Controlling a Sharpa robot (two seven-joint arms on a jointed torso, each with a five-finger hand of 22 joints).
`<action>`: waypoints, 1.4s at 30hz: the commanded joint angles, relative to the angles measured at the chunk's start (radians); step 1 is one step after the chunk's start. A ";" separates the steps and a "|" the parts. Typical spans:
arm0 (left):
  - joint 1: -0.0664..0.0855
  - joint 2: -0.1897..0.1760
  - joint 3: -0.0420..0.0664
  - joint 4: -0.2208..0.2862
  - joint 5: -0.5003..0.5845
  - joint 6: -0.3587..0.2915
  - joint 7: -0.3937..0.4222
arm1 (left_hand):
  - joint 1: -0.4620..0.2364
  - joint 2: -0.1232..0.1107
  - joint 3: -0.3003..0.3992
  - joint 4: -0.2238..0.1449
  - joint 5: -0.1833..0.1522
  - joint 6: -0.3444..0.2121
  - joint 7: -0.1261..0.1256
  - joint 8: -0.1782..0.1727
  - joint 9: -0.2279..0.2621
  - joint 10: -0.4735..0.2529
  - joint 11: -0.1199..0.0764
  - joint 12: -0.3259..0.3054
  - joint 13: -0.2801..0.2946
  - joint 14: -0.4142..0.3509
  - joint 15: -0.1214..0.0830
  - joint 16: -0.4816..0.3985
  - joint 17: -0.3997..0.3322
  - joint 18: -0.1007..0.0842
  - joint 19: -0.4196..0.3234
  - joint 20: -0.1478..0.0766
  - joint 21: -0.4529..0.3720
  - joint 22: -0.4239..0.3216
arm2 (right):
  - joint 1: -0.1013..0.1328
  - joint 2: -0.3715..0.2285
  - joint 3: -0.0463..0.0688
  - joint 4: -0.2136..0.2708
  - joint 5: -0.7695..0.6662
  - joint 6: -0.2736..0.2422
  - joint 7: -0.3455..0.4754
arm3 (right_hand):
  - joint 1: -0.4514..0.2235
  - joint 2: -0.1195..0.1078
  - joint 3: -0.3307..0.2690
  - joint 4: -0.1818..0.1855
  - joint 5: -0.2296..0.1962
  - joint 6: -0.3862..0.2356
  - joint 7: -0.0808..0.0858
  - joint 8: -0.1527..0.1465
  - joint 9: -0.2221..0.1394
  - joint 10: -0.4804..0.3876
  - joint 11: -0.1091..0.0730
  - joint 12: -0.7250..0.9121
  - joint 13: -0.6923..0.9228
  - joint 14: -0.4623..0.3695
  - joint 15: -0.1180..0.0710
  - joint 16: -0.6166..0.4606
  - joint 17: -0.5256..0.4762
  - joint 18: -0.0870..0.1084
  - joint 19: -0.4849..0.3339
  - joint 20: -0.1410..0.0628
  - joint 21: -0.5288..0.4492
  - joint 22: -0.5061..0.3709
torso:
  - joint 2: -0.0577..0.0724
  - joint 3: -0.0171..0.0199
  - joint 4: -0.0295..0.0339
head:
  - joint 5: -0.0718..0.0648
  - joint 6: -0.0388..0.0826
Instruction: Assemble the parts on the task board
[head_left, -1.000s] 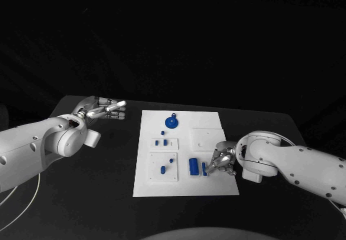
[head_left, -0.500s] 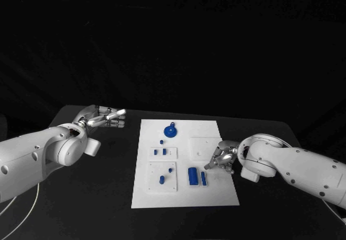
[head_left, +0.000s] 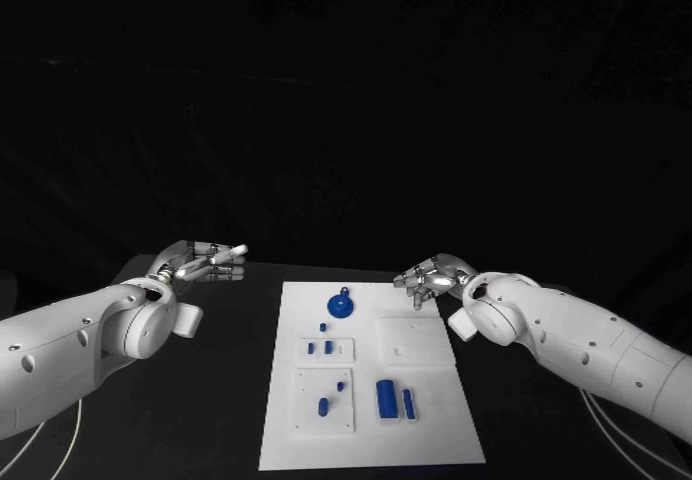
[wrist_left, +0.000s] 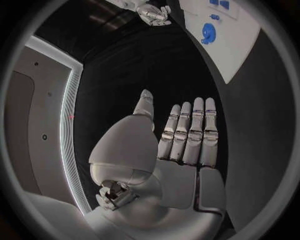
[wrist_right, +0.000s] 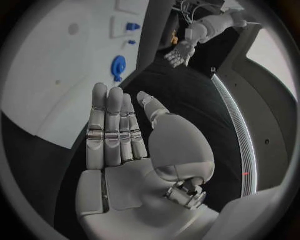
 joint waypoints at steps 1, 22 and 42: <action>0.008 0.031 0.002 -0.042 0.091 -0.031 0.036 | 0.001 0.013 -0.004 -0.009 0.014 0.003 -0.001 0.002 -0.001 -0.002 -0.004 0.000 0.000 -0.010 0.004 -0.004 -0.001 0.004 0.006 0.004 0.002 0.001 | 0.012 0.043 0.003 -0.086 0.253 -0.054 0.219 | -0.017 0.020 0.022 -0.015 -0.008 -0.027 0.020 -0.003 -0.004 -0.007 0.037 -0.190 -0.246 -0.061 0.050 -0.174 -0.140 0.015 -0.120 0.048 -0.010 -0.163 | -0.012 0.0109 0.0002 | 0.003 0.036; -0.013 0.089 0.014 -0.069 0.114 -0.082 0.037 | -1.273 -0.035 0.164 -0.005 -0.068 -1.023 -0.144 -0.061 -0.063 -1.081 -0.143 -0.059 -0.059 -1.126 -0.132 -0.065 -0.067 -0.054 -1.014 -0.120 -0.073 -0.073 | 0.038 0.100 -0.043 -0.152 0.356 -0.098 0.273 | -1.195 0.021 -0.195 0.192 -0.367 -1.108 -0.101 -0.063 -0.069 -1.201 -0.017 -0.371 -0.653 -1.293 0.027 -0.432 -0.700 -0.061 -1.294 0.048 -0.069 -0.981 | -0.048 0.0390 -0.0339 | 0.047 0.049; -0.192 -0.060 0.091 0.453 0.203 -0.521 0.221 | -1.273 -0.035 0.164 -0.005 -0.068 -1.023 -0.144 -0.061 -0.063 -1.081 -0.143 -0.059 -0.059 -1.126 -0.132 -0.065 -0.067 -0.054 -1.014 -0.120 -0.073 -0.073 | 0.151 -0.055 -0.388 0.404 0.749 -0.596 0.508 | -1.195 0.021 -0.195 0.192 -0.367 -1.108 -0.101 -0.063 -0.069 -1.201 -0.017 -0.371 -0.653 -1.293 0.027 -0.432 -0.700 -0.061 -1.294 0.048 -0.069 -0.981 | -0.134 0.0771 -0.1582 | 0.124 -0.008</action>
